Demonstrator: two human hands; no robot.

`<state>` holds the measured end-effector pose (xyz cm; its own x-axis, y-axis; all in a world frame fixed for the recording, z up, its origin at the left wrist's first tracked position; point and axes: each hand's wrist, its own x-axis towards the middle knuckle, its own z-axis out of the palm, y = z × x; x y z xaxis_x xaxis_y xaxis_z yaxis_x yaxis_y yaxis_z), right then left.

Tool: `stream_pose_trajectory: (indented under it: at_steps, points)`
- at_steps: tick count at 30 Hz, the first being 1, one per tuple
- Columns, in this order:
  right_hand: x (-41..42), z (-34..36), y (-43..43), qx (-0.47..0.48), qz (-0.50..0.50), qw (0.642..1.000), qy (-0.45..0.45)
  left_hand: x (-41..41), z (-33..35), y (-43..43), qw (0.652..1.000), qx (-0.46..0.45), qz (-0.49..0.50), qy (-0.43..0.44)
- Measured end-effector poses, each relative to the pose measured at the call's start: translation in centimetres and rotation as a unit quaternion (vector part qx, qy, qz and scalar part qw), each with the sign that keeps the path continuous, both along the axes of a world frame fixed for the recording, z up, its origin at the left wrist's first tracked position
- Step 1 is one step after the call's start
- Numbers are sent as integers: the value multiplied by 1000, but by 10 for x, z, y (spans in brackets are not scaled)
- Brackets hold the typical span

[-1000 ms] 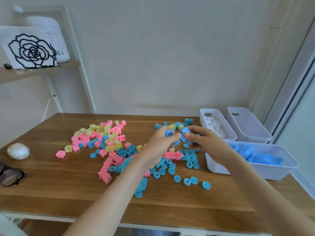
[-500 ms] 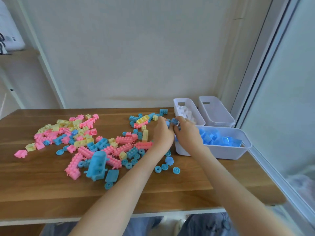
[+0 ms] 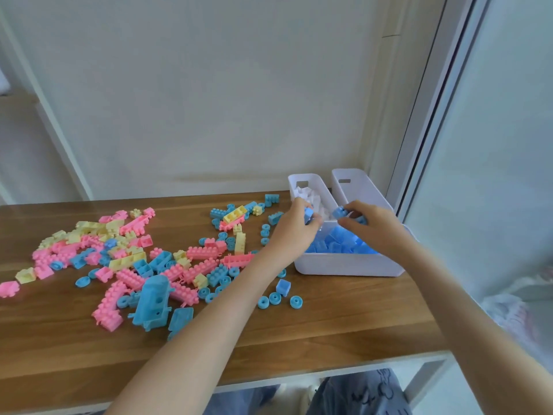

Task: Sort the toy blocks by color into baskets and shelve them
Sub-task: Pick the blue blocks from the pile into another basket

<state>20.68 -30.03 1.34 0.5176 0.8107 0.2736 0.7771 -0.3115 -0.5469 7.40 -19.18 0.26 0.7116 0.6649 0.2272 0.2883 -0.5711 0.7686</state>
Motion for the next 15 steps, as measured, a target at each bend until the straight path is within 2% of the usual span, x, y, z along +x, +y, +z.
stream_pose_trajectory:
  at_steps: [3, 7, 9, 13, 15]
  points:
    - [10, -5, -10, -44, 6, 999, -19, 11, -8, -5, 997, 37, -41, 57]
    - [15, -14, -15, -128, -2, 991, -40, 15, -12, -8, 973, 155, -60, 160]
    - [18, -18, -15, -144, 10, 989, -44, 16, -11, -8, 968, 163, -68, 176]
    - [19, -9, -16, -188, 56, 980, 30, 13, -13, -6, 957, 190, -87, 202]
    - [21, -8, -18, -168, 54, 983, 51, 11, -14, -6, 946, 231, -91, 210]
